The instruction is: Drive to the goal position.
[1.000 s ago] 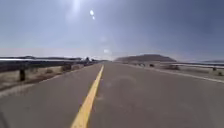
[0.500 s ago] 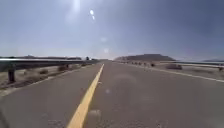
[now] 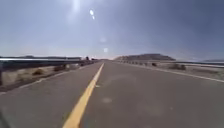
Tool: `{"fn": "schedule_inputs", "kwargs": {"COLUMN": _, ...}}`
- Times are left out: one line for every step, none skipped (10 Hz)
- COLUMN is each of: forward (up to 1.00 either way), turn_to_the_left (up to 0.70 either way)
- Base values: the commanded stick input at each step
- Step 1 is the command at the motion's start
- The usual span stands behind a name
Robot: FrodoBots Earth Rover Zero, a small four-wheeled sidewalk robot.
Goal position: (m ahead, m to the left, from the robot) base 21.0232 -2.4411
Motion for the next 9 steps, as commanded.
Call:
{"fn": "schedule_inputs", "kwargs": {"forward": 0.85, "turn_to_the_left": 0.0}}
{"fn": "schedule_inputs", "kwargs": {"forward": 0.85, "turn_to_the_left": 0.0}}
{"fn": "schedule_inputs", "kwargs": {"forward": 0.85, "turn_to_the_left": 0.0}}
{"fn": "schedule_inputs", "kwargs": {"forward": 0.85, "turn_to_the_left": 0.0}}
{"fn": "schedule_inputs", "kwargs": {"forward": 0.85, "turn_to_the_left": 0.0}}
{"fn": "schedule_inputs", "kwargs": {"forward": 0.85, "turn_to_the_left": 0.0}}
{"fn": "schedule_inputs", "kwargs": {"forward": 0.85, "turn_to_the_left": 0.0}}
{"fn": "schedule_inputs", "kwargs": {"forward": 0.85, "turn_to_the_left": 0.0}}
{"fn": "schedule_inputs", "kwargs": {"forward": 0.85, "turn_to_the_left": 0.0}}
